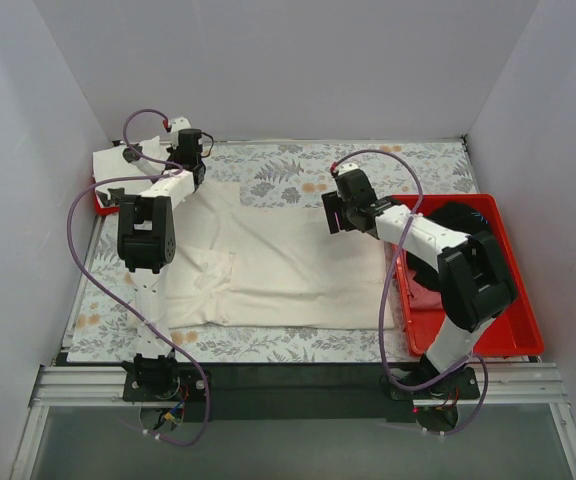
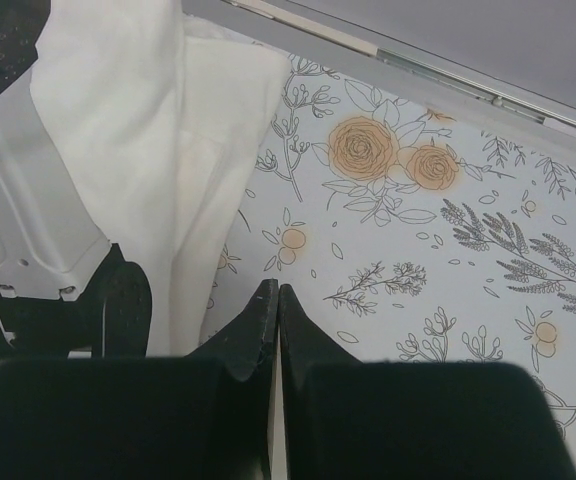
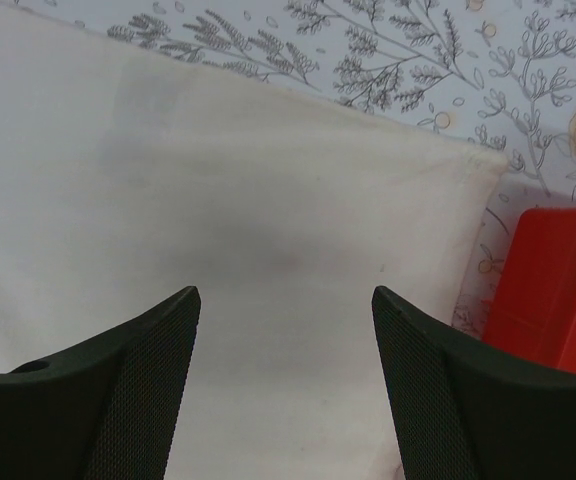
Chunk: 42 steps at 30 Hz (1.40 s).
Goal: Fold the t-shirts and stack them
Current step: Fold the tshirt
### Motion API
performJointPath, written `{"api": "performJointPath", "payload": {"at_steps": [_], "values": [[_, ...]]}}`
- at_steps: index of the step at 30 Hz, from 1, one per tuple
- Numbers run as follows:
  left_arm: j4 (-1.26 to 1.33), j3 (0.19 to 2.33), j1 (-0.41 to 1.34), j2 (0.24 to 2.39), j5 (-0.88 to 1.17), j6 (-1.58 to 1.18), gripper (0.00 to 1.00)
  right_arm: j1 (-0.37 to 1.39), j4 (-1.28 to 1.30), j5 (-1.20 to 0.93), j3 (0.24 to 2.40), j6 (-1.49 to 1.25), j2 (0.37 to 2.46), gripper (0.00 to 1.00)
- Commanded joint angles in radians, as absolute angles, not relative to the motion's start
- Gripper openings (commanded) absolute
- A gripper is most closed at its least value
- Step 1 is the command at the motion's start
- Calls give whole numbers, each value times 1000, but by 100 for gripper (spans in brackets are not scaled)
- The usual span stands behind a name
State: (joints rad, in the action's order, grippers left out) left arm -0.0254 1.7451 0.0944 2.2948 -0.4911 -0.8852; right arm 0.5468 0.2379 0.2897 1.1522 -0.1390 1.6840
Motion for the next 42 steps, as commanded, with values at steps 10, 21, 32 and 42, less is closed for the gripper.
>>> {"api": "performJointPath", "payload": {"at_steps": [10,21,32,42], "values": [[-17,1749,91,2246,-517,-833,0,408,304,380,1466,-68,1960,63],[-28,1755,91,2255,-499,-841,0,370,327,440,1572,-74,2091,62],[-40,1767,64,2261,-572,-834,0,367,367,428,1608,-71,2149,62],[-41,1772,45,2267,-561,-827,0,368,388,422,1624,-67,2183,62]]}}
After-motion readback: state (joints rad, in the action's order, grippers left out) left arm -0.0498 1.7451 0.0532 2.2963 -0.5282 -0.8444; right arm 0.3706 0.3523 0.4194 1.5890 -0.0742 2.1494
